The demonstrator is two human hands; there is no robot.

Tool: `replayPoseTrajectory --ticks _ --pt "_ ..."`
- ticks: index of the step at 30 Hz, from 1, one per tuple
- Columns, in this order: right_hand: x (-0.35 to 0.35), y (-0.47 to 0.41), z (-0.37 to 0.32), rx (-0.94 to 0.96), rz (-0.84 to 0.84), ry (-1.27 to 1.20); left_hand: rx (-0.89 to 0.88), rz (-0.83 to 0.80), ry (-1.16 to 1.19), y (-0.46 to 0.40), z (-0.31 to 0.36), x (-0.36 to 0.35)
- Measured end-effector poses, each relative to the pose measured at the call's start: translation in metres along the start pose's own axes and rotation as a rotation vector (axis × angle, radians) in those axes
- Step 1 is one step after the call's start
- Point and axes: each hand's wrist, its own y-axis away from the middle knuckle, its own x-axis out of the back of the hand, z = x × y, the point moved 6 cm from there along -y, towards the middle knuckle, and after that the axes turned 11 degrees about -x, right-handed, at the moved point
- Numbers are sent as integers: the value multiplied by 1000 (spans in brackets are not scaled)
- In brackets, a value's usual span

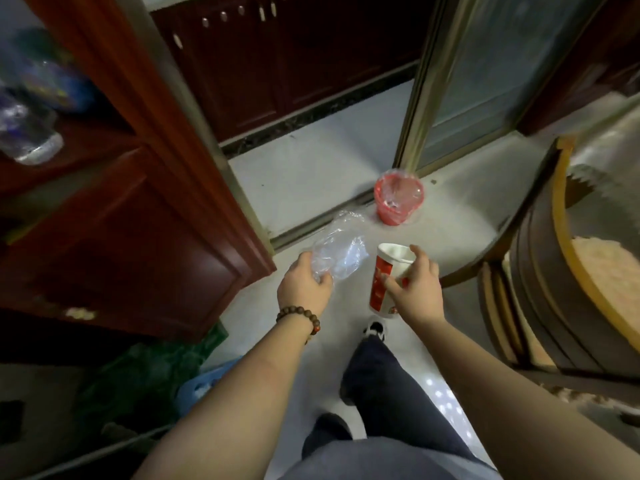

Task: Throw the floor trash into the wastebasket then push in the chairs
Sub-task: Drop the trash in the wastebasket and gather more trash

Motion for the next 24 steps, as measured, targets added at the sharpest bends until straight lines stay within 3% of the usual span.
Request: replayPoseTrajectory --ticks 7,16,24 --pt "8 -132 4 -145 70 -68 -57 -126 -27 -140 37 -63" --pt "35 -377 -21 -324 103 -111 -73 -249 -113 -384 115 -157" --pt "18 -508 22 -452 117 -104 -67 -444 -181 -505 102 -277"
